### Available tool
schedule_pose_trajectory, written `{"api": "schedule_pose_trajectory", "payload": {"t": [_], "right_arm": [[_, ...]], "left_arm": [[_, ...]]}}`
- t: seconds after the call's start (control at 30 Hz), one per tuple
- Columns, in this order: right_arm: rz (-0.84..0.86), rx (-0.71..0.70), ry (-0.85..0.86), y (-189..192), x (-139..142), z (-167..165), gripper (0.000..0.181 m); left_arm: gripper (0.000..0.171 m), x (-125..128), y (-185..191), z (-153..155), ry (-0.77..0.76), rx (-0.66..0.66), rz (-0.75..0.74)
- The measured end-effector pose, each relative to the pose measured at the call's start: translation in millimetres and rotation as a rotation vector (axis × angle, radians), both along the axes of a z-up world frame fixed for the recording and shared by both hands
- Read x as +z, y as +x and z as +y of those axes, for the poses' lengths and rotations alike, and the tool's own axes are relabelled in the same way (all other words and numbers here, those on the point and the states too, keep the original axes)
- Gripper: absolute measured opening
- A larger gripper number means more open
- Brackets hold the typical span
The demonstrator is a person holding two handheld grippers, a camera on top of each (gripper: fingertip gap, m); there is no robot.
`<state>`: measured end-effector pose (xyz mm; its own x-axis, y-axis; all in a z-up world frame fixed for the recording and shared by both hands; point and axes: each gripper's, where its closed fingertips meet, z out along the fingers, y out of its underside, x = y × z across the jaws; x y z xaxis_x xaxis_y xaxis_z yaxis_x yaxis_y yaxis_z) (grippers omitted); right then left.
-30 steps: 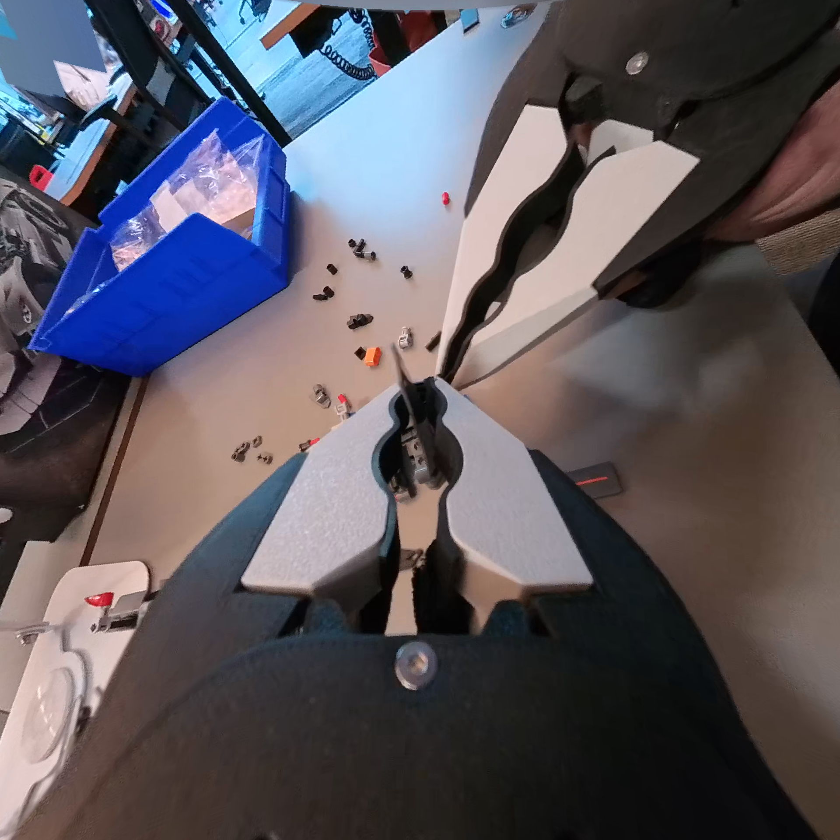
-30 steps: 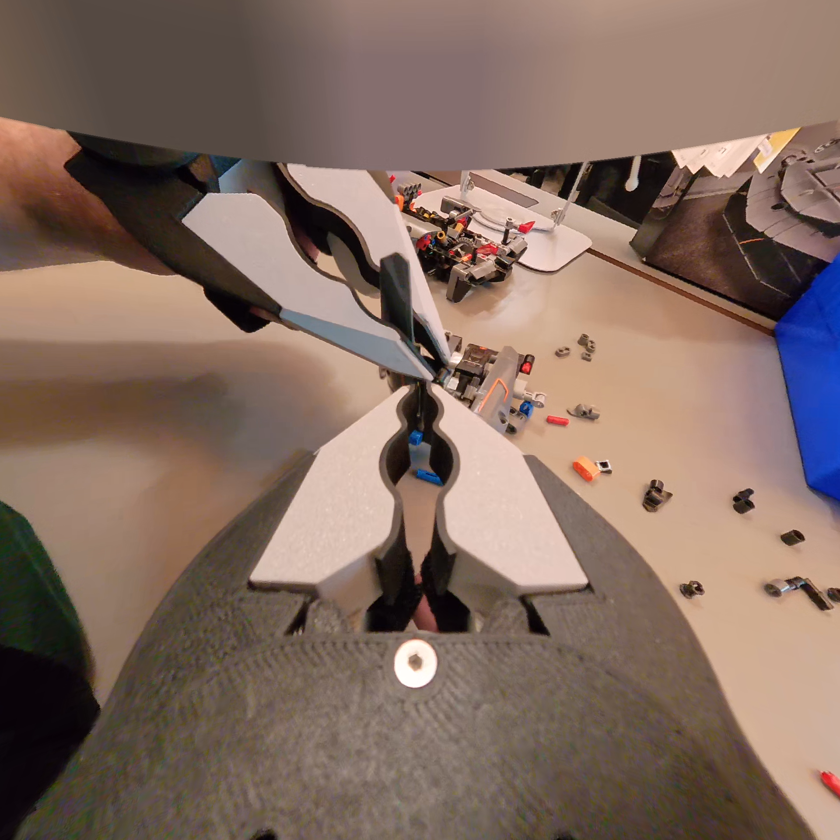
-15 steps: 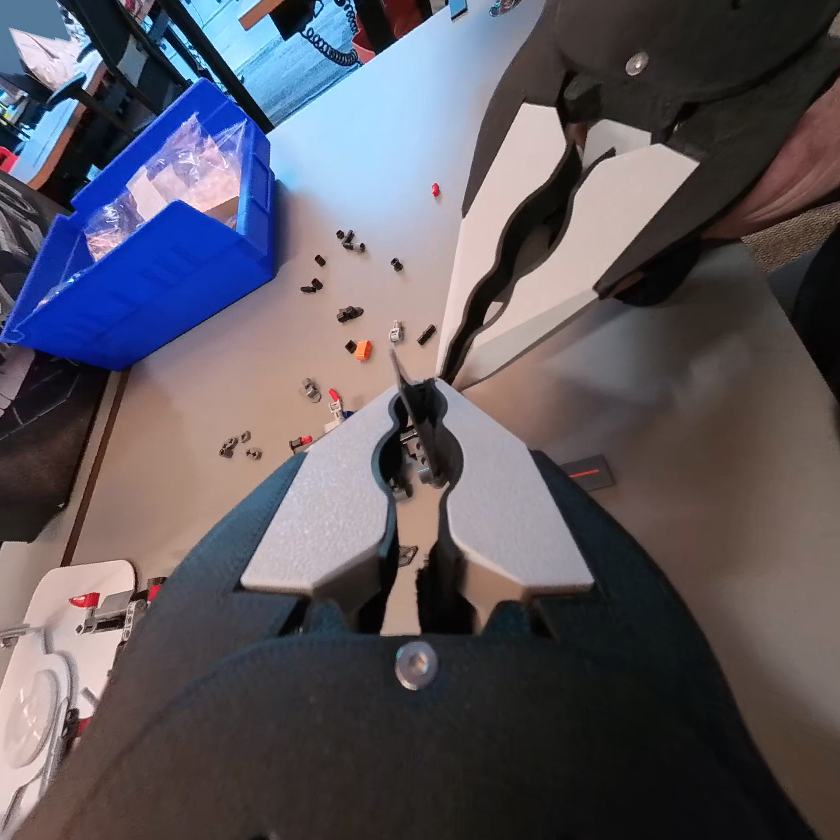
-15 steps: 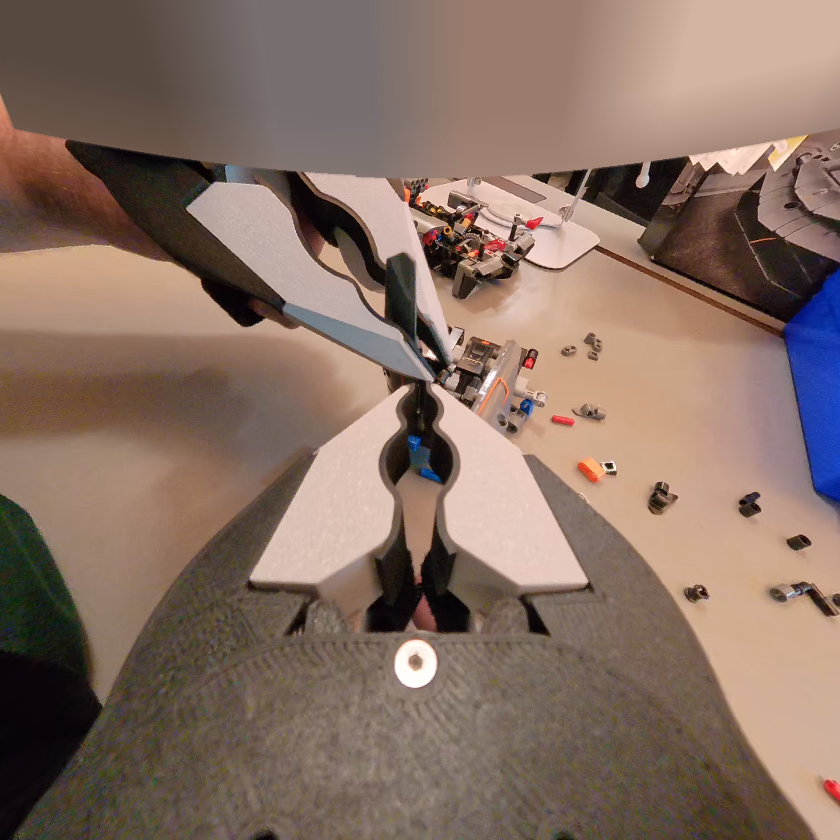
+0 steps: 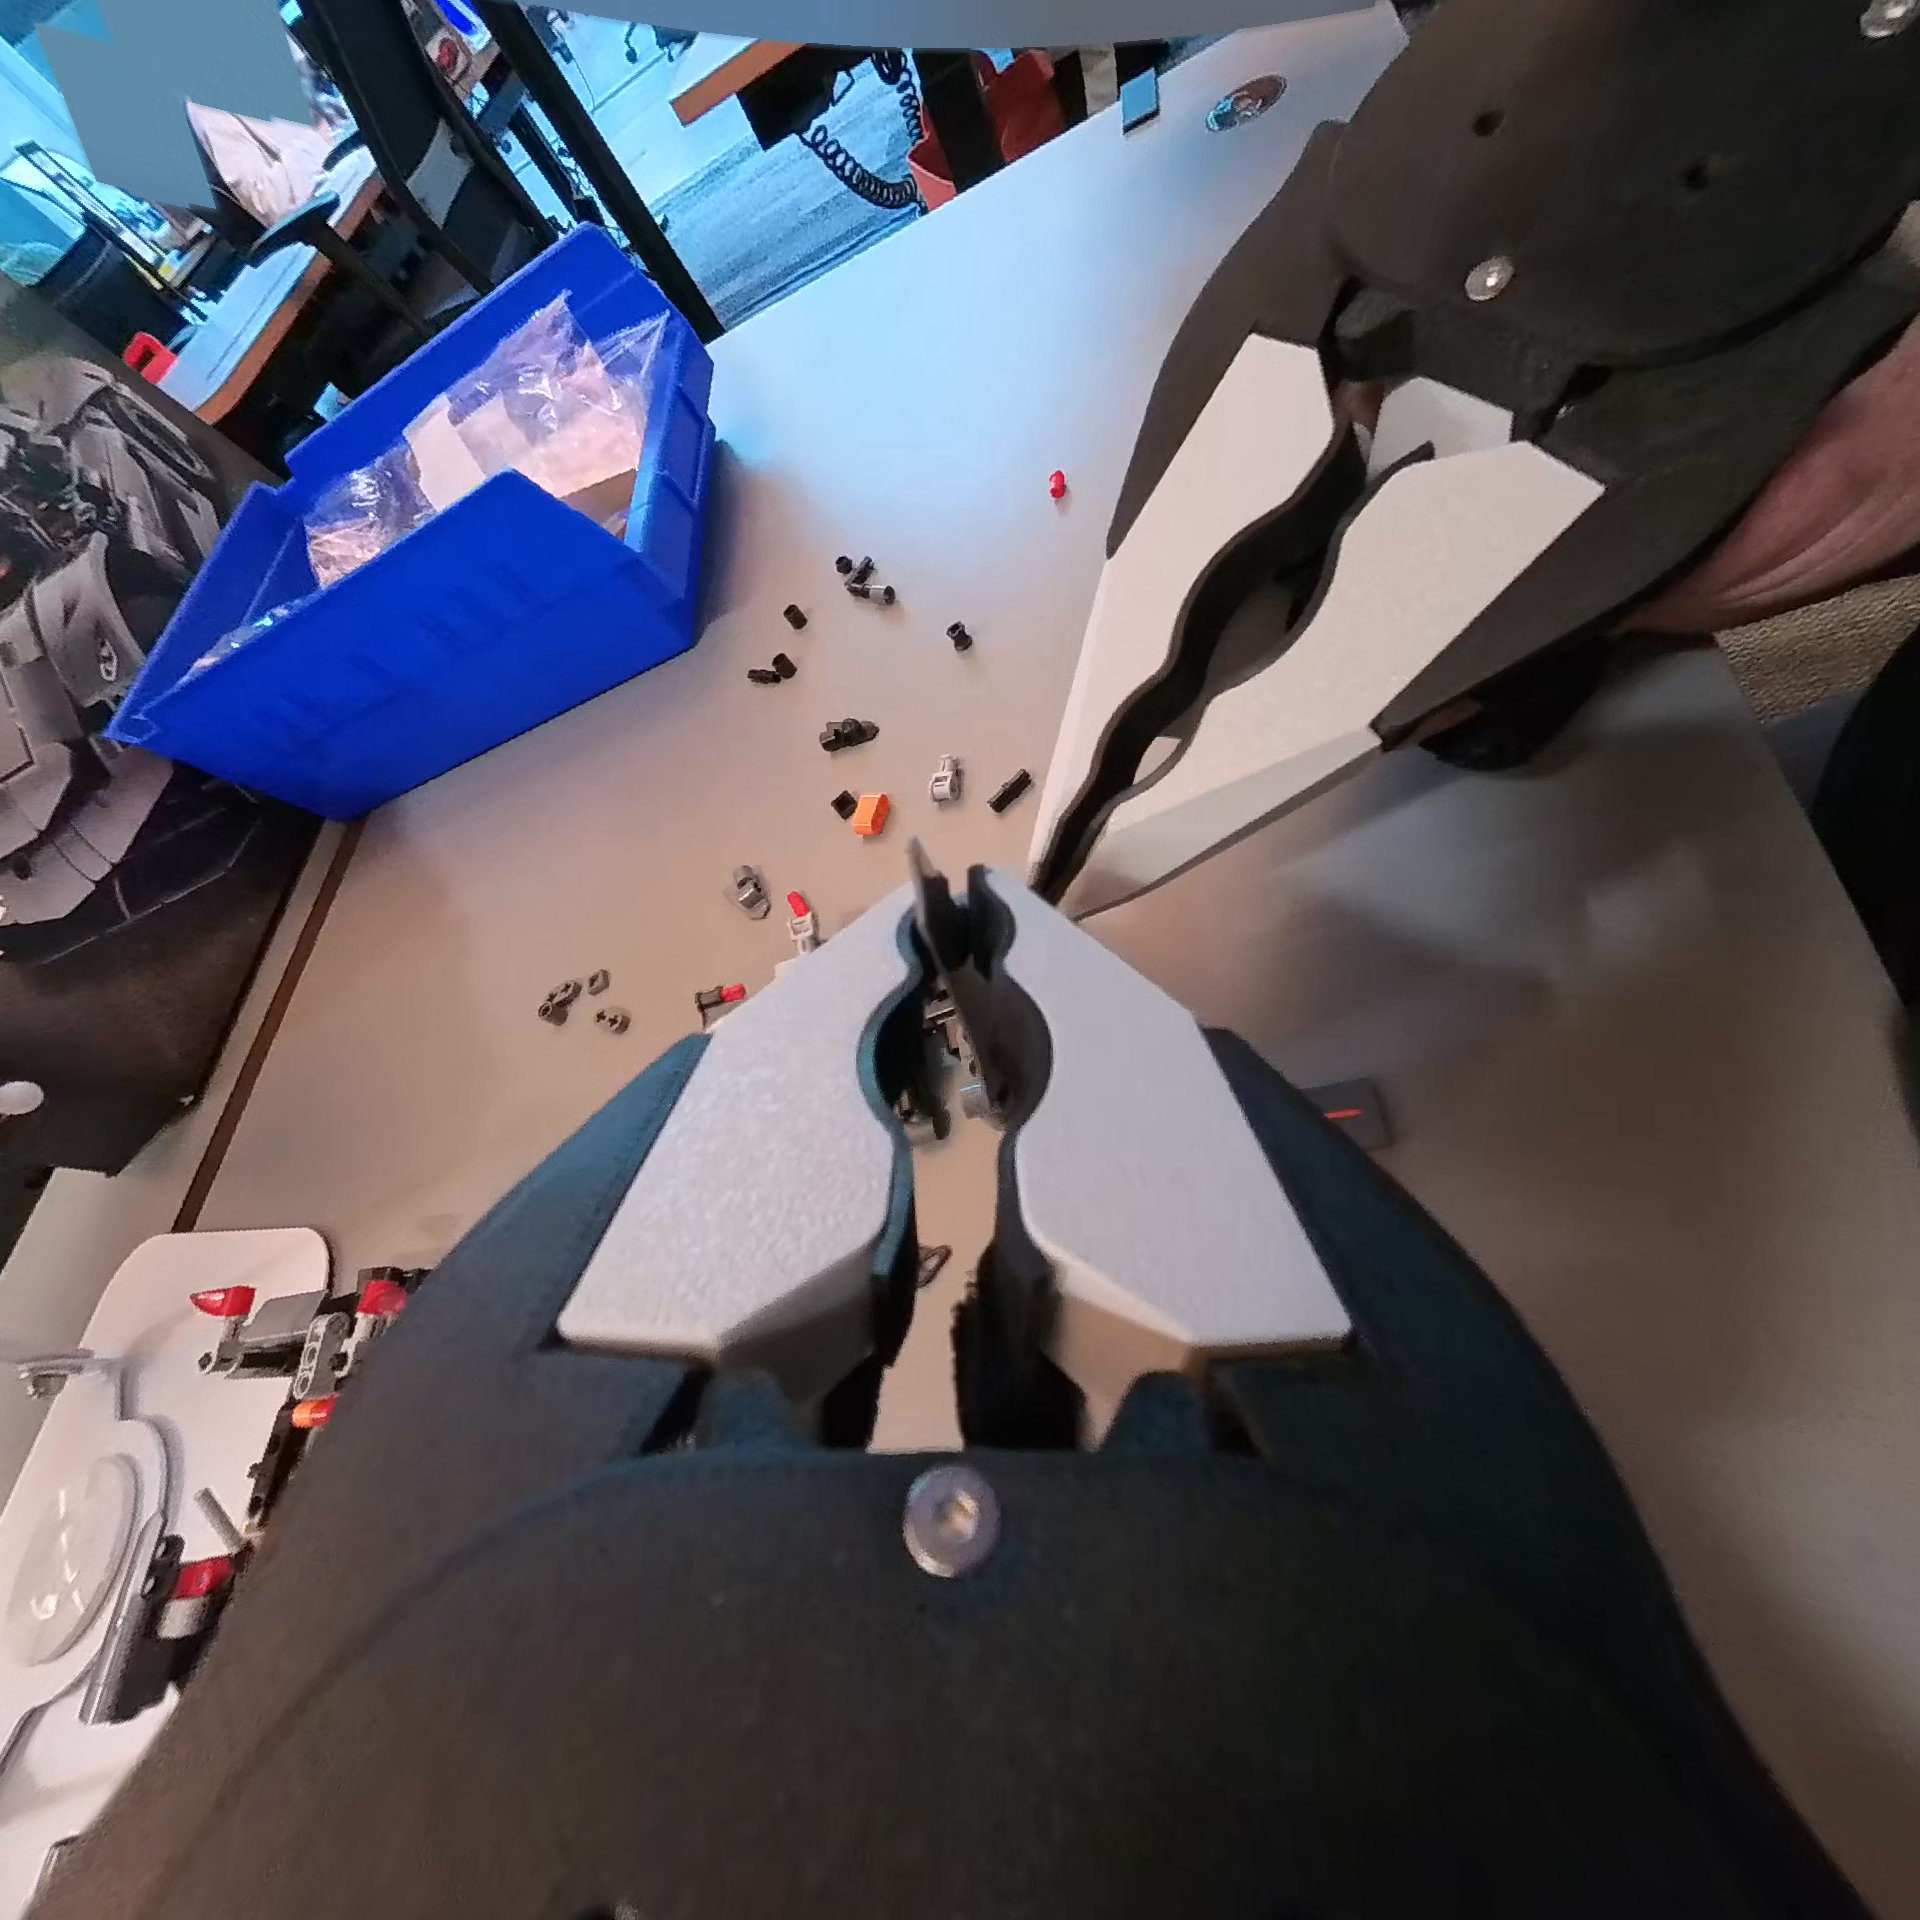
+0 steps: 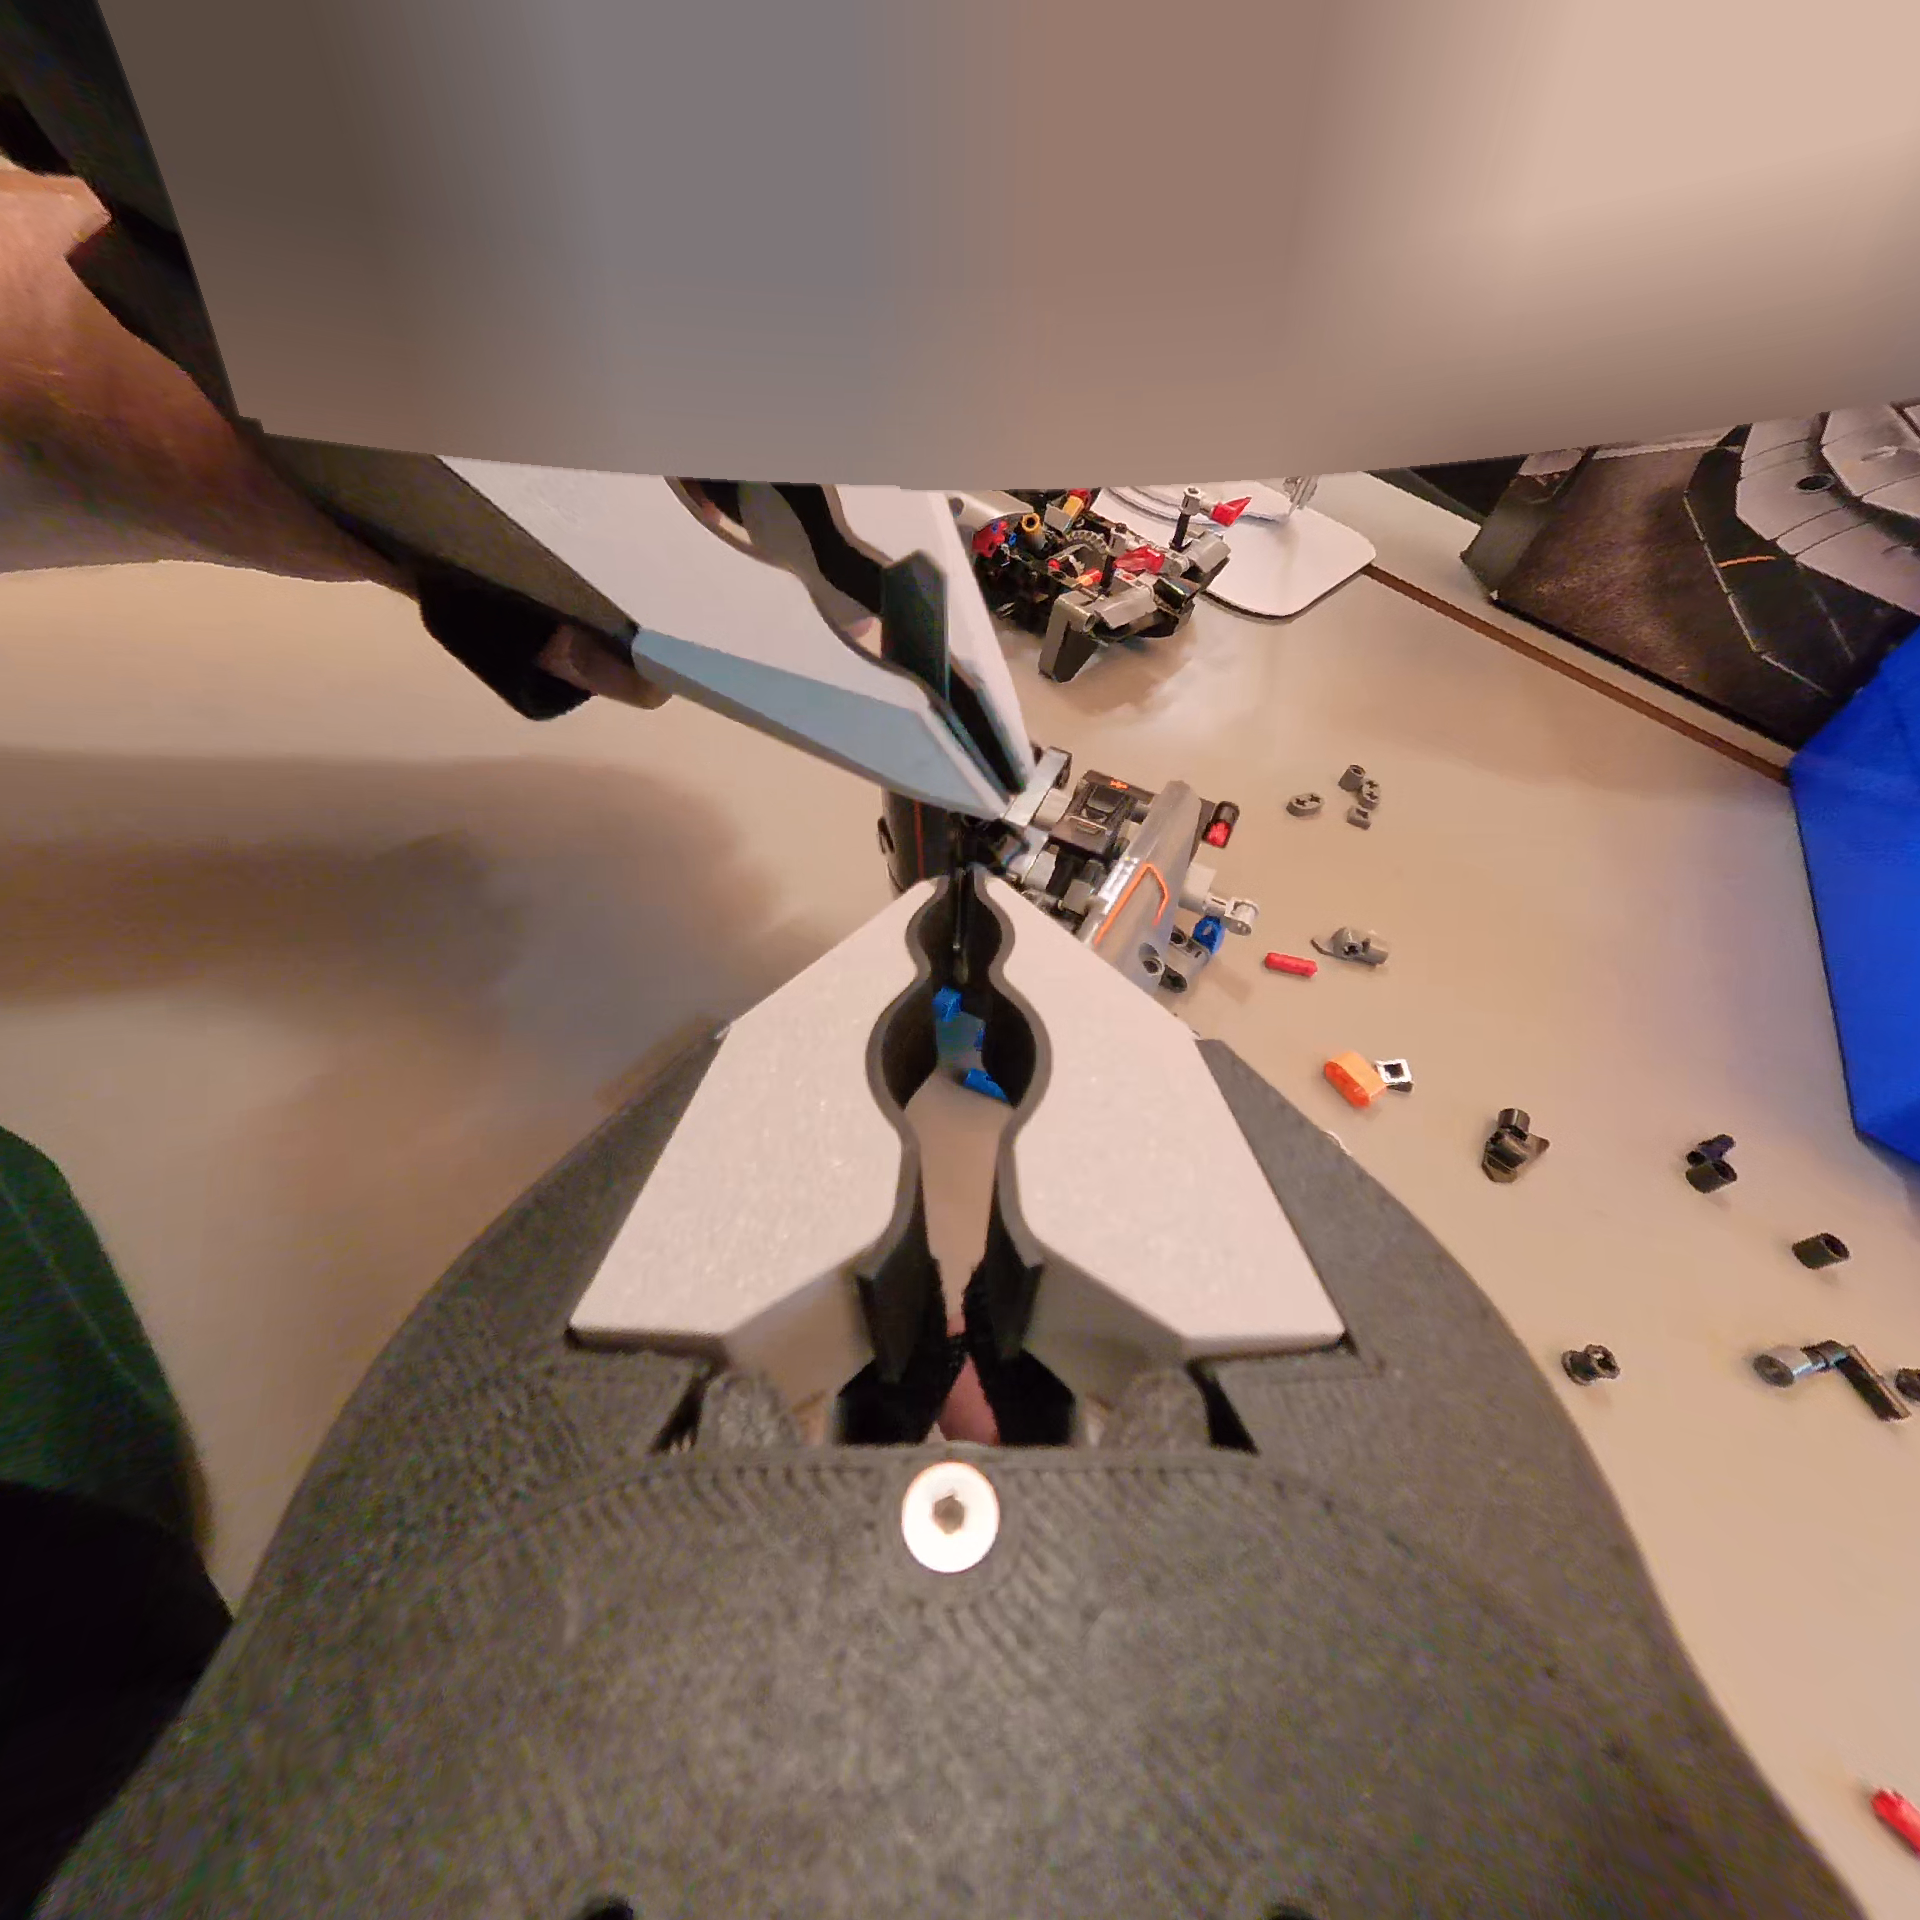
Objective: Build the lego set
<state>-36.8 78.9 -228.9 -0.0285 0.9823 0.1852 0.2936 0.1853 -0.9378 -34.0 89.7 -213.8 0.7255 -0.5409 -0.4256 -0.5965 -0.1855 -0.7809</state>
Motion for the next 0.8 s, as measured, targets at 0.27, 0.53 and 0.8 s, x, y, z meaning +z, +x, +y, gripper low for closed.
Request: {"api": "schedule_pose_trajectory", "payload": {"t": [0.27,0.53,0.8], "right_arm": [[-0.004,0.001,0.001,-0.4,-0.6,-0.2,0.000],[-0.003,-0.018,-0.005,-0.9,-0.1,2.9,0.000],[-0.009,-0.009,0.002,-1.4,-0.8,0.9,0.000]], "left_arm": [[0.000,-7.8,1.9,-1.9,-0.025,0.001,0.020],[0.000,-9.0,3.5,-2.1,-0.026,0.007,0.017],[0.000,-6.3,0.7,-1.5,0.002,0.025,0.037]]}}
